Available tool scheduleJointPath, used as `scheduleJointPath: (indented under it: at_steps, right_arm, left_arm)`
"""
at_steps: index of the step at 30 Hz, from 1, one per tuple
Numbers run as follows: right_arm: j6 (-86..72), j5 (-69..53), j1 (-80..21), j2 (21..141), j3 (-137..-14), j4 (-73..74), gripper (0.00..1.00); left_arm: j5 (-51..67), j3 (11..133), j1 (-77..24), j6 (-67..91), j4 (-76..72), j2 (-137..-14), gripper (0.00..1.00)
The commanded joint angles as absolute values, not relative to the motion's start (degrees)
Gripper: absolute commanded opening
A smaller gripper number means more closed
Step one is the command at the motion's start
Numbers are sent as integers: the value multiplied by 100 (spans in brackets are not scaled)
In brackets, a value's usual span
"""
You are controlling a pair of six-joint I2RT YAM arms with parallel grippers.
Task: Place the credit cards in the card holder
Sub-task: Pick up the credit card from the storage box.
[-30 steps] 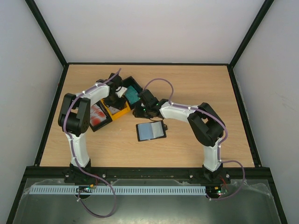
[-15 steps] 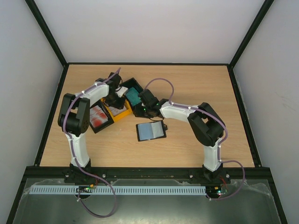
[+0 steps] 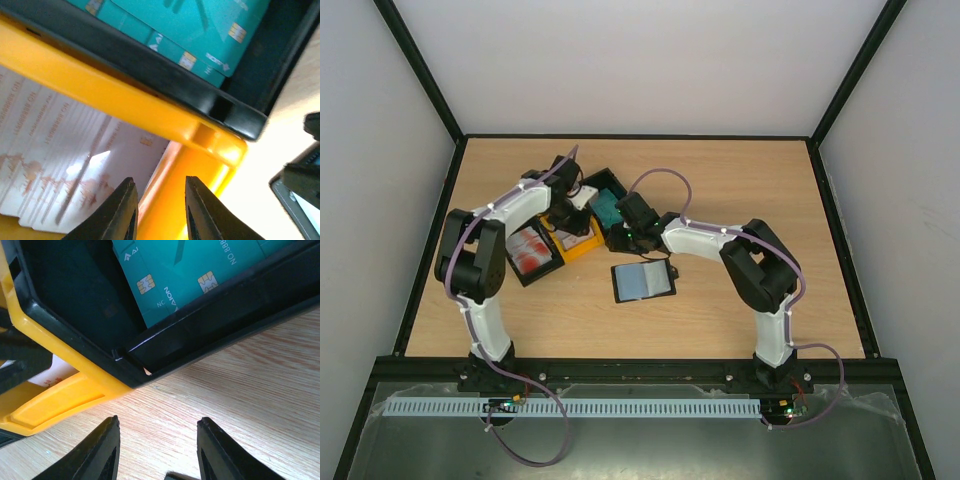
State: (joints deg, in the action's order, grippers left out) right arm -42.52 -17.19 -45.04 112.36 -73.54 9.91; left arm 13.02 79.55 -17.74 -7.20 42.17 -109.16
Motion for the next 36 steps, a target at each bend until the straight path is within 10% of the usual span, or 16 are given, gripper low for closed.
scheduleJointPath:
  at_steps: [1,36]
  right_arm:
    - [-4263,-1653,-4541,11313,-7503,1067,42]
    - [-4307,-1543,-4536,10967,-7108,986,41]
  left_arm:
    - [1454,7580,-1965,-536,4334,-10496,28]
    - [994,7374,-2344,-315,4113,-10667,70]
